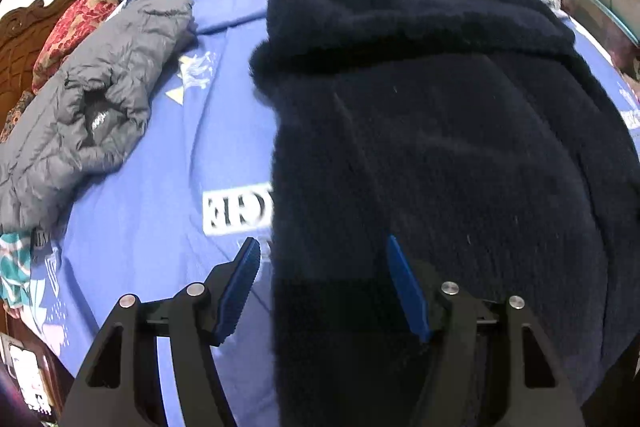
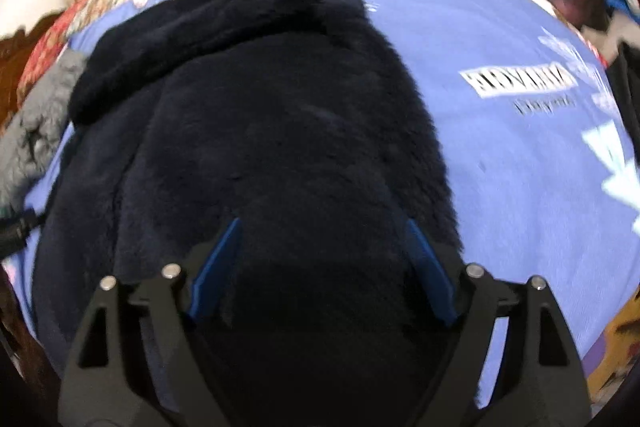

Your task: Fold large clothes

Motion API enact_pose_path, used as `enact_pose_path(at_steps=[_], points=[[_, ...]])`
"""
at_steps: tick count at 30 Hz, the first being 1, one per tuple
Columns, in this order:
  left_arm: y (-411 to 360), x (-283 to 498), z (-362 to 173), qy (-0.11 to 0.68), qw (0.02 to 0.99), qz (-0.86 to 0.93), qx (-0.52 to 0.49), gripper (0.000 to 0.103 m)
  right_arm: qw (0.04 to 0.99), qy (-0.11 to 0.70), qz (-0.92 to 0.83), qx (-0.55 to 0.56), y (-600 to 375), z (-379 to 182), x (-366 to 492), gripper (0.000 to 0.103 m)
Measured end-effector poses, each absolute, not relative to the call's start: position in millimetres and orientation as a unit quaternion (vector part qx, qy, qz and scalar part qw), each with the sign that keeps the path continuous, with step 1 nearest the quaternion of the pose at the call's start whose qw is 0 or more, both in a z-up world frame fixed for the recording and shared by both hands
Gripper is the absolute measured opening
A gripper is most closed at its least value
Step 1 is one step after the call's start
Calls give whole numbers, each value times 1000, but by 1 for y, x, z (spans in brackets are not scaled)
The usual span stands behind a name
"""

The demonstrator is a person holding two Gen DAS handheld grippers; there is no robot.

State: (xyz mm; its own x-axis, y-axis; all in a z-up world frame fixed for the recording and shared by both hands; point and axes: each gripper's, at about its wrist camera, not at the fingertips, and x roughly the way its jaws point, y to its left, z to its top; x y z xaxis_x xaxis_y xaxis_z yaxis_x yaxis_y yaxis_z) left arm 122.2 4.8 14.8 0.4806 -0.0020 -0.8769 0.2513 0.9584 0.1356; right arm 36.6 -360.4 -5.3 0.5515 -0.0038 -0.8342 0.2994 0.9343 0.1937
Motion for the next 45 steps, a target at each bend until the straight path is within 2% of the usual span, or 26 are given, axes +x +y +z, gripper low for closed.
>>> enact_pose_path(at_steps=[8,13,21,32,45], points=[[8,95,-9,527,836,-69,137,84,866,451,-79,198,-368,-14,12,80],[18,89,-15,527,838,-64,125,89,880,418,-52,218,-380,-28,9,84],[27,89,-24,517,847,-65,105,100,894,403,-52,189,-371,-30,6,85],[35,89,-35,500,859,-76,77,111,897,417,-54,138,-353,-33,16,95],[39,84,-40,482,870,-89,55,113,897,420,-60,123,-347,-35,17,96]])
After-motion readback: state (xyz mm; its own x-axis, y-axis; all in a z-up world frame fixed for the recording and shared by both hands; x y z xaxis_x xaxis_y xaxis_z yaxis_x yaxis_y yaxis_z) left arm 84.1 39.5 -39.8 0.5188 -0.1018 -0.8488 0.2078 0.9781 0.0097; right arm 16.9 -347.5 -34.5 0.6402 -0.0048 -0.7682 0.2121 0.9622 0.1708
